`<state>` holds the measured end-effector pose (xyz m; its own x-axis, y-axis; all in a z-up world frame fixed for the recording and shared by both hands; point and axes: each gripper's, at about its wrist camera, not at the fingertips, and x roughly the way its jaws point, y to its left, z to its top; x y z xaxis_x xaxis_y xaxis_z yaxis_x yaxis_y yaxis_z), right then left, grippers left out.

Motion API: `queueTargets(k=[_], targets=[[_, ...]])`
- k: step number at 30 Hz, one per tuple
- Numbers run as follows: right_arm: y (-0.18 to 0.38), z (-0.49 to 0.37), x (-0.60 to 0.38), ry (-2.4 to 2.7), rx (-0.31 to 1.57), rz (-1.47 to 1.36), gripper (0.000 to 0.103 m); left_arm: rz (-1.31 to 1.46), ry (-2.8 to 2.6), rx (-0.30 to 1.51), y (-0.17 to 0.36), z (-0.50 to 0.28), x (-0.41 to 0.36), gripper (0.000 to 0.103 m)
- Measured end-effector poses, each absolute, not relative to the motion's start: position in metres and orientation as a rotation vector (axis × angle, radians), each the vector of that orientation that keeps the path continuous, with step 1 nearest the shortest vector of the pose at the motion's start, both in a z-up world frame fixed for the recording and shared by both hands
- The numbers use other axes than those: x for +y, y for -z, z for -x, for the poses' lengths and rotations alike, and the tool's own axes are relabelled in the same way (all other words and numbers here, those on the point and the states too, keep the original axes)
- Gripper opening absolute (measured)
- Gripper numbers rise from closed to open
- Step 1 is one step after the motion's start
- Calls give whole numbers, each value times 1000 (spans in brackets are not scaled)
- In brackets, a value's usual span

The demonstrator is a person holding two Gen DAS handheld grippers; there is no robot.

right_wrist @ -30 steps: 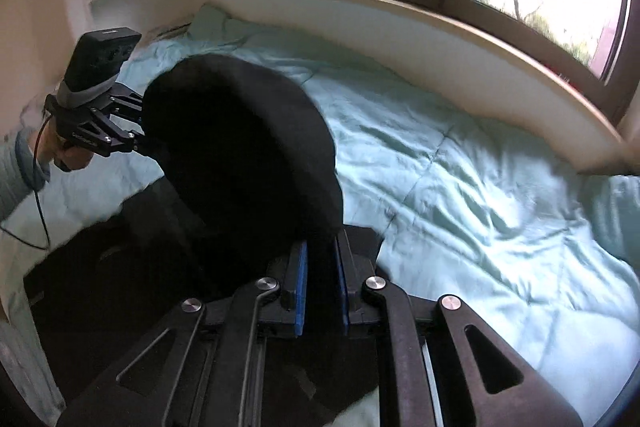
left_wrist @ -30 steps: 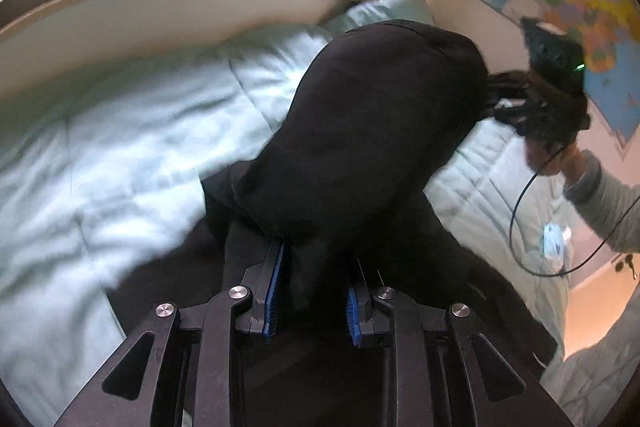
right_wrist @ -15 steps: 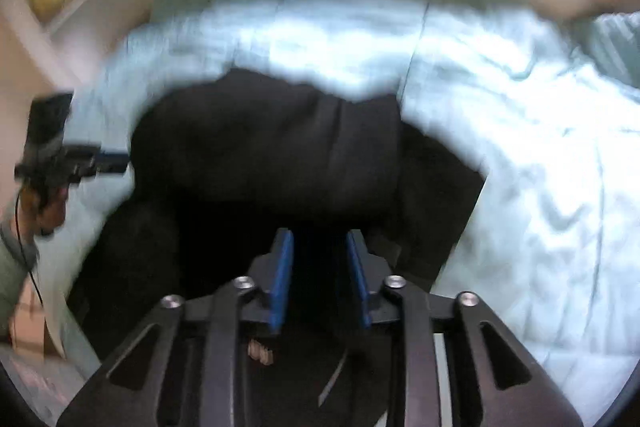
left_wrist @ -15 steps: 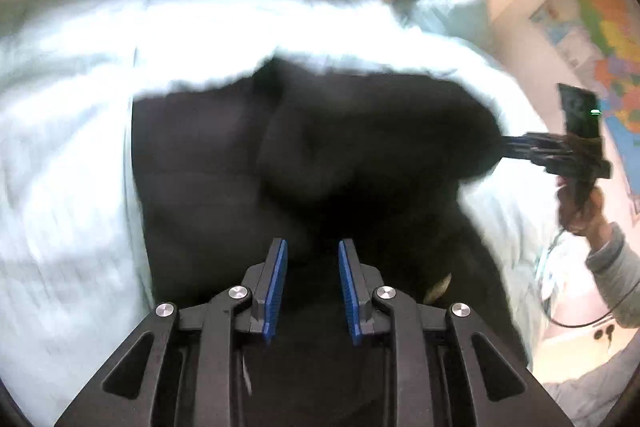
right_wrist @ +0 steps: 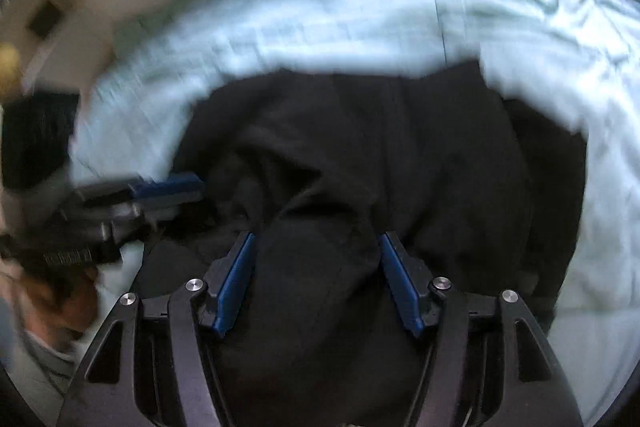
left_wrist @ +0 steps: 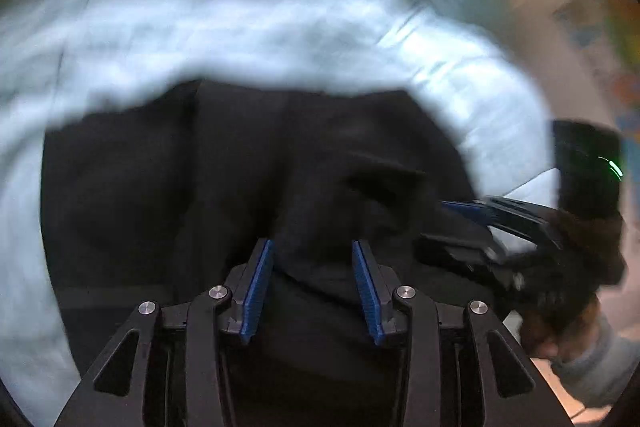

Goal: Fold large clothes
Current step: 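Fold the hood down onto the jacket body with both tools, then open, then move both open tools along the jacket to its hem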

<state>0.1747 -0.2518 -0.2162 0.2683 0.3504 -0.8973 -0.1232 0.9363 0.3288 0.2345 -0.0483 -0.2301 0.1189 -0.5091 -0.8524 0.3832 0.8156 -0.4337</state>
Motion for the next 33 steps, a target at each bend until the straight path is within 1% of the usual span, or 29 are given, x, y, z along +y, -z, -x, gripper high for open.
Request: queueTargets(k=[2,4,7,9,11,14,16,19,20,26,30,33], targets=[[250,-156,-240,-297,1299,-140,64,135,633,1342,267,-218,-48,41],[264,-150,-232,-268,1250,-58,64,124,618,1290,278,-206,-52,41],[260,-149,-229,-253,1242,-39,66,111,592,1238,268,-201,-58,41],[244,-147,-240,-293,1233,-110,67,164,617,1209,251,-195,-51,41],[221,-136,-247,-331,1180,-126,67,209,670,1178,237,-186,-39,42],[210,-123,-244,-365,1150,-87,68,290,727,1169,227,-172,-28,46],[226,-122,-236,-350,1193,-47,69,306,688,1188,244,-172,-28,47],[258,-123,-234,-339,1267,-91,69,315,641,1257,280,-177,-34,46],[262,-124,-235,-339,1271,-91,69,308,636,1251,282,-176,-38,46],[235,-104,-242,-363,1271,-114,69,210,601,1229,244,-155,-43,46],[219,-62,-263,-332,1275,-133,69,203,545,1214,217,-120,-9,47],[206,-29,-275,-309,1280,-173,69,229,475,1236,202,-82,29,47]])
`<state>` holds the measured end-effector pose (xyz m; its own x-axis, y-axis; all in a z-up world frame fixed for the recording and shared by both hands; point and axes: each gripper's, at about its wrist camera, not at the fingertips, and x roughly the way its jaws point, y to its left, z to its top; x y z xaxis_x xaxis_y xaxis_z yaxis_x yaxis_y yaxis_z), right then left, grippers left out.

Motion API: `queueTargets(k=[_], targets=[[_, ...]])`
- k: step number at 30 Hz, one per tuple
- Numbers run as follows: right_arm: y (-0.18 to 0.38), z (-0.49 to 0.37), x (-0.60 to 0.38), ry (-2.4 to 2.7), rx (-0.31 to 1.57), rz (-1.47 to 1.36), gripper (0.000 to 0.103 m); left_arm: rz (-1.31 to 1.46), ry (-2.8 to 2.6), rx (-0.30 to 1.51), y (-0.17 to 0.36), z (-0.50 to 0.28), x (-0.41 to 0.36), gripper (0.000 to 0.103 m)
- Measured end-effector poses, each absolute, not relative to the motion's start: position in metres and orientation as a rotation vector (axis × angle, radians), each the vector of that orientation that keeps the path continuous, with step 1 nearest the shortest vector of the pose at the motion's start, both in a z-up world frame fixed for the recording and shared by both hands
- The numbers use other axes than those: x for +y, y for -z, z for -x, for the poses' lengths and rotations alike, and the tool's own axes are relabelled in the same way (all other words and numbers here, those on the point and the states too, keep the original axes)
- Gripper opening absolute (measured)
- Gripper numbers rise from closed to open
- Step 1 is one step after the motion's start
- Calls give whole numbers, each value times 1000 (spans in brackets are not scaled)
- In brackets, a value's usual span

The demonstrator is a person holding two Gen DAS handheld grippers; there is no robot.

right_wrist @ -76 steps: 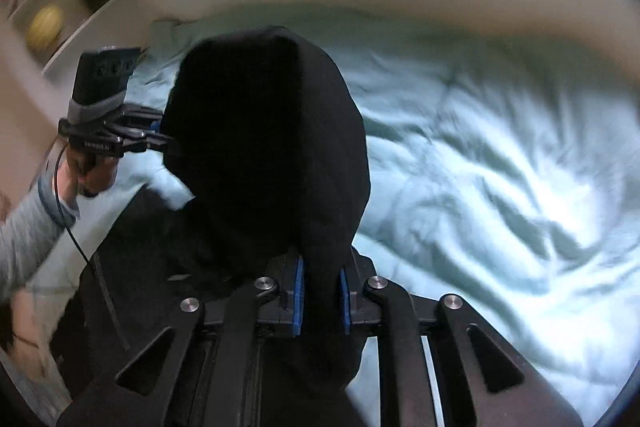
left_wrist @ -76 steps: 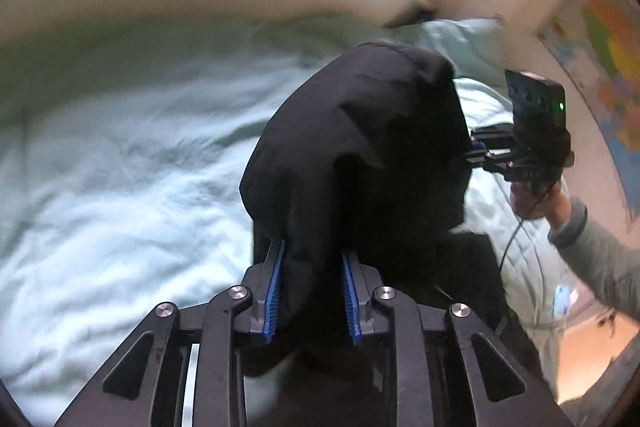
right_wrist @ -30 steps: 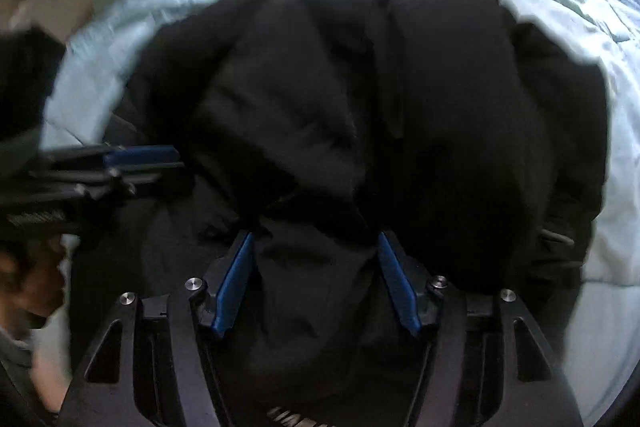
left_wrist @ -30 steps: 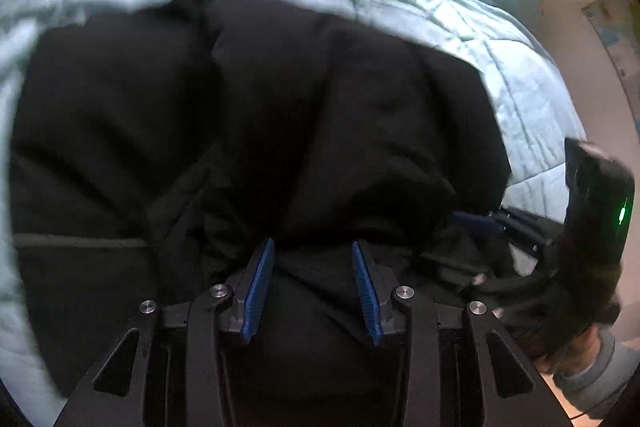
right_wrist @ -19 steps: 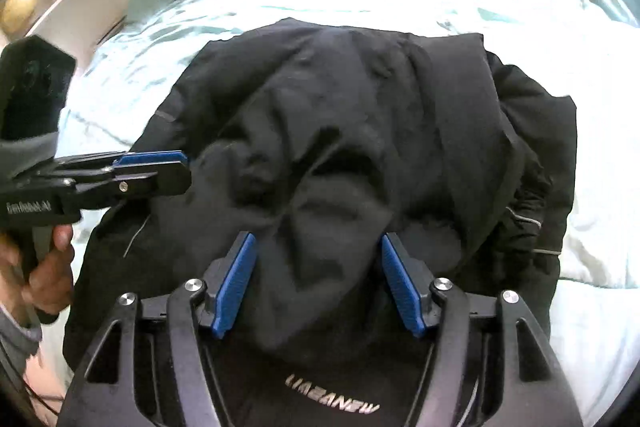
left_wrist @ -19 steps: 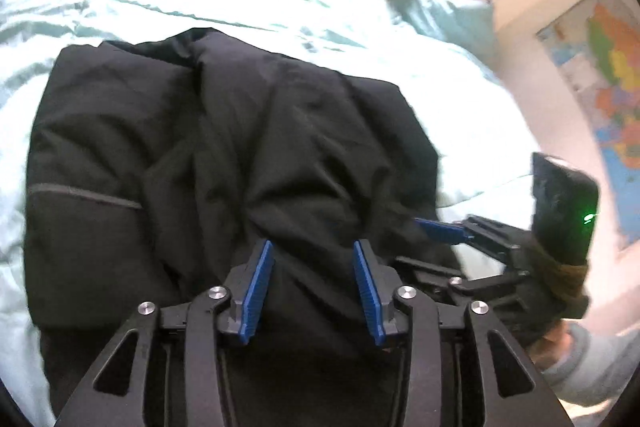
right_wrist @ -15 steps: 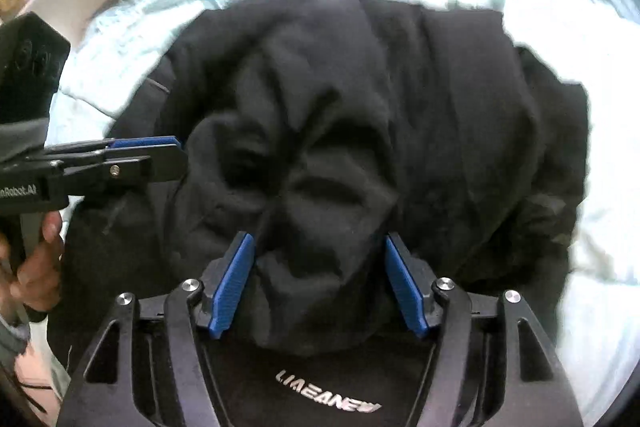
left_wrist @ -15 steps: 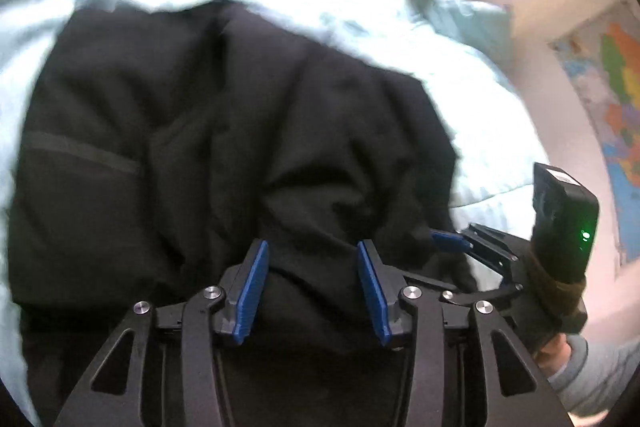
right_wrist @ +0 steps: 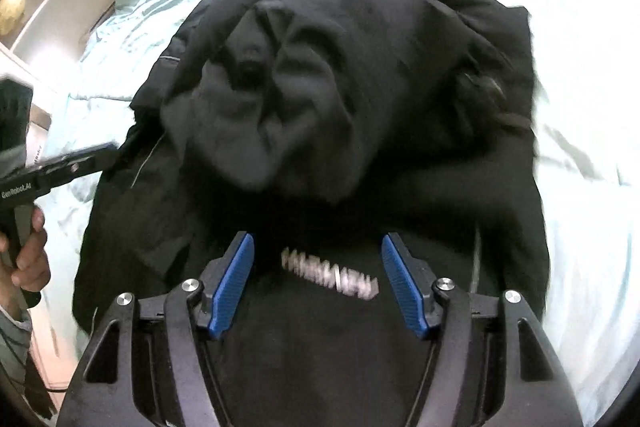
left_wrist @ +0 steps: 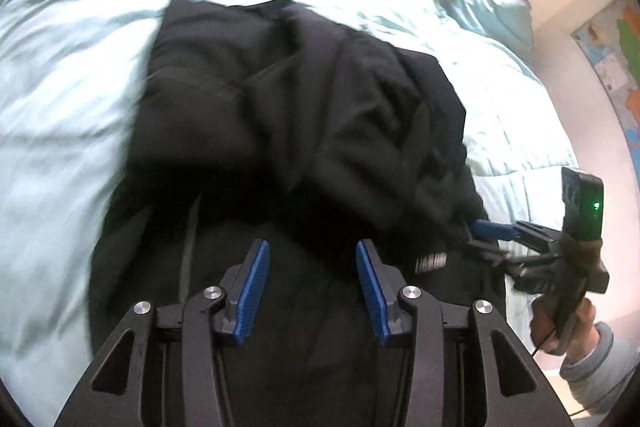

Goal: Fold large clothes
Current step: 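Move both open tools along the jacket to its hem, then close the left tool on the jacket hem while the right tool grasps beside it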

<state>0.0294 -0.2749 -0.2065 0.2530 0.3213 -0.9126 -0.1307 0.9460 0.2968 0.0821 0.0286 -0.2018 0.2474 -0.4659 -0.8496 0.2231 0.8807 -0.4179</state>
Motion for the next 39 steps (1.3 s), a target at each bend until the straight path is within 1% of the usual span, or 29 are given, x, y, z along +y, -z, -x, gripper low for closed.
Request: queueTargets(k=[7,13,17,21,24,27,28,29,30,31,33,35,37,39], targets=[[185,57,-327,-251,1291,-322,69,307,292,1256,192,12,117,47],[177,104,-363,-163,1280,-419,69,395,188,1257,190,67,178,47],[176,129,-377,-88,1295,-416,70,462,139,1303,207,87,206,47],[187,154,-387,-41,1338,-433,70,574,145,1394,241,103,217,47],[193,174,-389,-11,1366,-433,70,585,141,1468,267,111,213,47],[199,193,-392,20,1384,-434,70,546,140,1459,275,111,206,47],[200,199,-393,41,1388,-426,70,536,146,1443,274,111,204,42],[199,205,-395,69,1388,-411,70,524,159,1418,269,111,200,34],[198,210,-396,89,1385,-404,70,506,189,1396,263,111,195,21],[196,218,-400,112,1378,-408,70,471,226,1370,252,112,187,20],[196,229,-410,144,1367,-442,70,439,287,1340,237,113,176,20],[201,242,-422,165,1362,-502,68,484,368,1327,230,112,171,21],[208,249,-429,161,1361,-555,63,520,388,1359,239,106,170,32],[218,253,-429,142,1376,-599,63,505,347,1413,253,101,167,36]])
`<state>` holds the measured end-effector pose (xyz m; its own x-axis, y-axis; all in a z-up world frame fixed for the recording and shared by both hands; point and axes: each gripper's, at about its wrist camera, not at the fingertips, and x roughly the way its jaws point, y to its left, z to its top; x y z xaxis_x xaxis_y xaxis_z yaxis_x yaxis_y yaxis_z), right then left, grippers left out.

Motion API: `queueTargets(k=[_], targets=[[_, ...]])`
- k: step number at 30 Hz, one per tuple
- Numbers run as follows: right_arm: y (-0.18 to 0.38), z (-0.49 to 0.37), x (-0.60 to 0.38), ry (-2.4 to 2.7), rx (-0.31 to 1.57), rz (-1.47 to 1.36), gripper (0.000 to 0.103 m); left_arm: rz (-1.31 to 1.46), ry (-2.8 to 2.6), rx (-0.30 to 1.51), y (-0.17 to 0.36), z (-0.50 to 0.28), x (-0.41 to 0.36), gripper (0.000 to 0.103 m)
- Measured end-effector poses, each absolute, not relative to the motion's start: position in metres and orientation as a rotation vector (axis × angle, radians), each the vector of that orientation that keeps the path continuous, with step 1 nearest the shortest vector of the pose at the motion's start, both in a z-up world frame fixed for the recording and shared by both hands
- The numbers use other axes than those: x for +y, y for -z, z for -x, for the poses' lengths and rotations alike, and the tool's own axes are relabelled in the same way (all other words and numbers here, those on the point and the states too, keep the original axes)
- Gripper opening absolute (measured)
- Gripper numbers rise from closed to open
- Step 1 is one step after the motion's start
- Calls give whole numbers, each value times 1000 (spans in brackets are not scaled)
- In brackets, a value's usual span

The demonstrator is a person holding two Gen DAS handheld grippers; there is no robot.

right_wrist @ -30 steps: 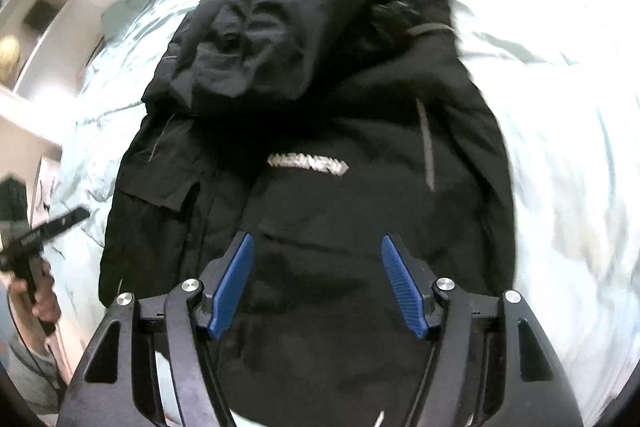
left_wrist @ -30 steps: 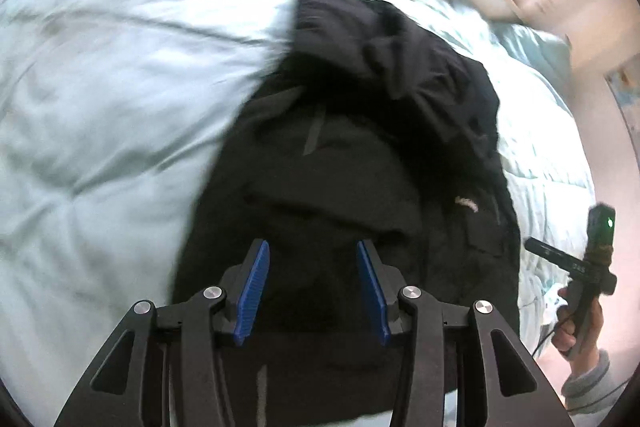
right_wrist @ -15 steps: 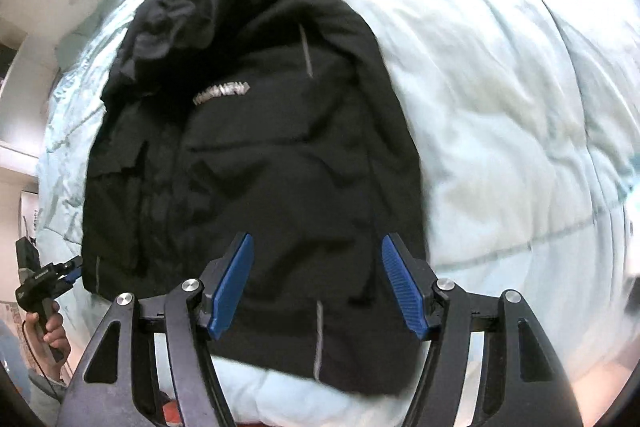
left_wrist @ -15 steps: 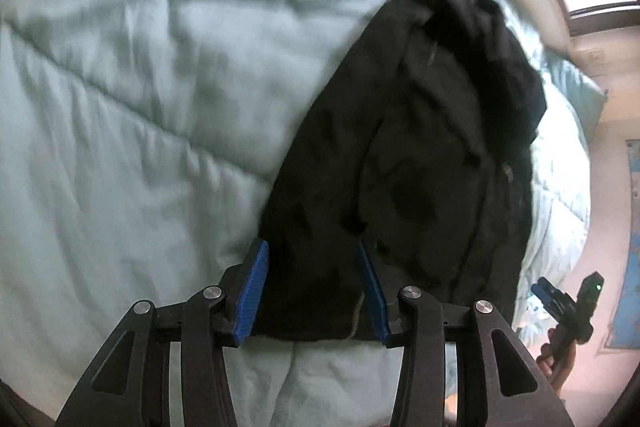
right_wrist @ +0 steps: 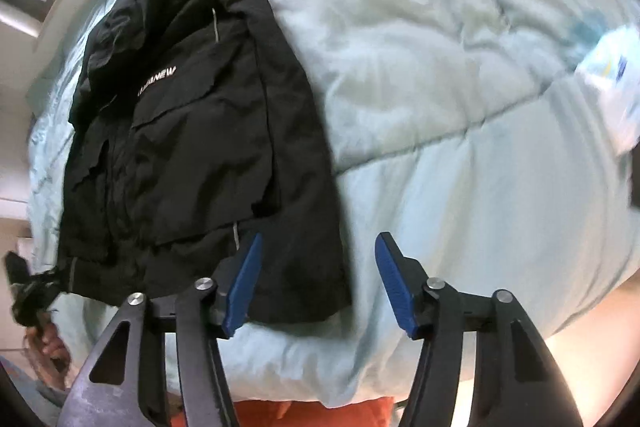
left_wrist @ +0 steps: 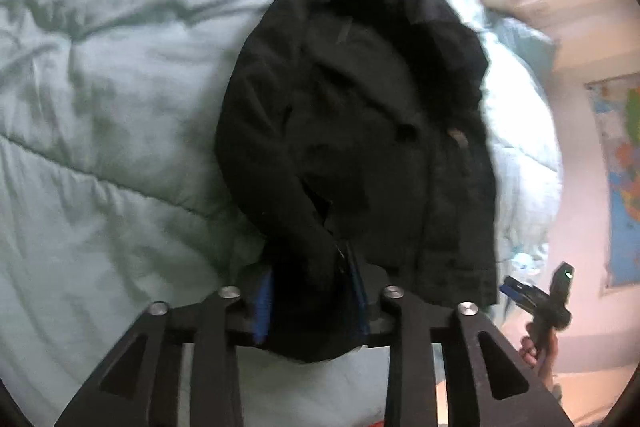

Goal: Fold large clothes
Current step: 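Close the left tool on the jacket hem while the right tool grasps beside it, then lift the held hem with both tools and fold it over toward the collar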

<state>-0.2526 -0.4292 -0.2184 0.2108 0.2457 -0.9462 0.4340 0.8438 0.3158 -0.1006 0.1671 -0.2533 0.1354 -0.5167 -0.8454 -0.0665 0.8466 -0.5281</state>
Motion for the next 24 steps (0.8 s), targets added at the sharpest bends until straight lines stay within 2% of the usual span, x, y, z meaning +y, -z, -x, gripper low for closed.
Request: queueTargets(k=[3,5,7,8,9,10,12,15,19,20,22,24], targets=[[231,250,-420,113,1399,-602,63,490,324,1448,267,98,162,46],[241,245,-414,108,1425,-590,63,484,319,1454,274,98,163,46],[250,242,-409,110,1450,-593,54,495,310,1453,278,99,164,46],[249,241,-408,116,1455,-582,46,501,317,1441,276,99,165,43],[244,241,-406,126,1448,-554,38,499,329,1423,271,100,164,33],[236,241,-403,119,1433,-534,36,492,346,1406,263,102,164,28],[214,243,-396,81,1392,-498,35,509,401,1363,243,105,164,25],[202,244,-390,-55,1363,-602,35,561,494,1325,223,106,163,25],[218,234,-385,-62,1395,-625,38,591,486,1373,241,98,160,26],[225,232,-387,-52,1407,-640,41,616,476,1386,249,97,160,28],[241,229,-390,-25,1439,-661,45,701,452,1415,268,94,161,38],[254,227,-387,-35,1470,-668,46,696,410,1430,279,92,159,39]])
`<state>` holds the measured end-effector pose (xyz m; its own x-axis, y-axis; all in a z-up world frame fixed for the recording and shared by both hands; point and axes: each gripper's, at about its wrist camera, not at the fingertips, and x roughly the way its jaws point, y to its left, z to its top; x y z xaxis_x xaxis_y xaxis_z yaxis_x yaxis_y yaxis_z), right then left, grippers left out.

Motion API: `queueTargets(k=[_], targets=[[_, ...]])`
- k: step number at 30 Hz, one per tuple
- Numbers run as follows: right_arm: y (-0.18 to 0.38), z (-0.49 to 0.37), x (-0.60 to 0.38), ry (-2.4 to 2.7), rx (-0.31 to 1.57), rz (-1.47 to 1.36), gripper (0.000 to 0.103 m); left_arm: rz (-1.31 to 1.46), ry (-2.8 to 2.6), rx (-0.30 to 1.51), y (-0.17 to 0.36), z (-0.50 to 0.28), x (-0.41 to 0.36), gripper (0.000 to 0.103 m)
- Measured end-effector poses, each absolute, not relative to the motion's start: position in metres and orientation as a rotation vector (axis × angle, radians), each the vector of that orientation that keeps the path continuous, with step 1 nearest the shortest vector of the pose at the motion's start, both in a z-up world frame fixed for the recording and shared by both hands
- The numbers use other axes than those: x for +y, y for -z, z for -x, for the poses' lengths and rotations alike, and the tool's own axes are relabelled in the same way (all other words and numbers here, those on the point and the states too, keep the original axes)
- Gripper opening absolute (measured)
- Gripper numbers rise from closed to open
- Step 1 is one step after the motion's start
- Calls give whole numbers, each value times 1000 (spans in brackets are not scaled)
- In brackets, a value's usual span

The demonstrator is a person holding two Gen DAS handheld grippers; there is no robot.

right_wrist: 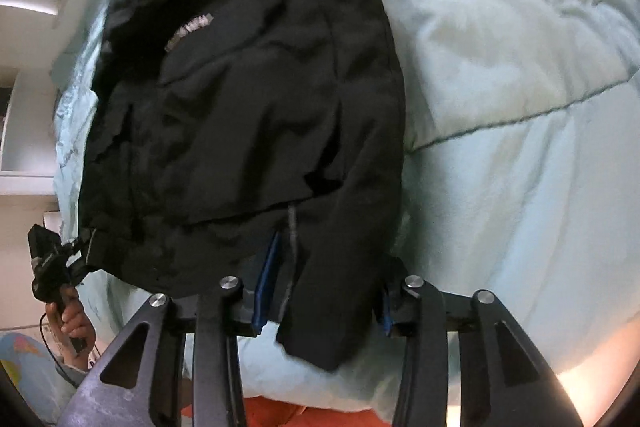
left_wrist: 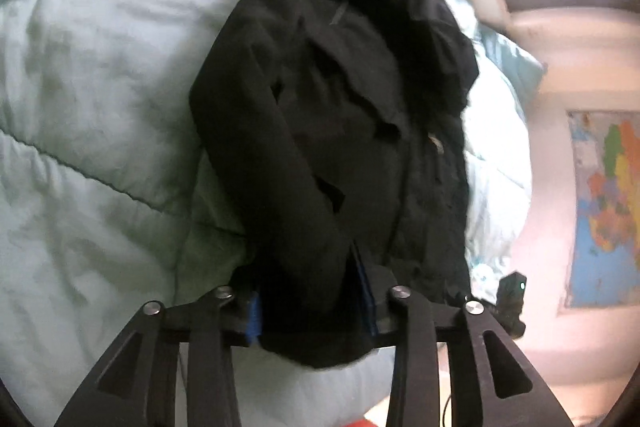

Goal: Fold large clothes
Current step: 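Lift the held hem with both tools and fold it over toward the collar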

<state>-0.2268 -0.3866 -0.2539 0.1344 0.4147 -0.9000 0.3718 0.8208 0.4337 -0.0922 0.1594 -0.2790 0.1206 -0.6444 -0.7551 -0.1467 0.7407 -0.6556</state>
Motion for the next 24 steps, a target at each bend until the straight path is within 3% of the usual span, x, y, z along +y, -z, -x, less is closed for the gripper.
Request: queueTargets(k=[2,6,9,24], targets=[[263,229,-384,-41,1487,-676,46,683,382,1452,286,92,156,39],[246,228,-384,-63,1441,-662,26,602,373,1419,273,91,153,21],[223,224,-386,-87,1392,-658,18,595,379,1377,250,88,156,16],[68,101,-429,-221,1109,-538,16,682,423,996,116,-3,162,16]])
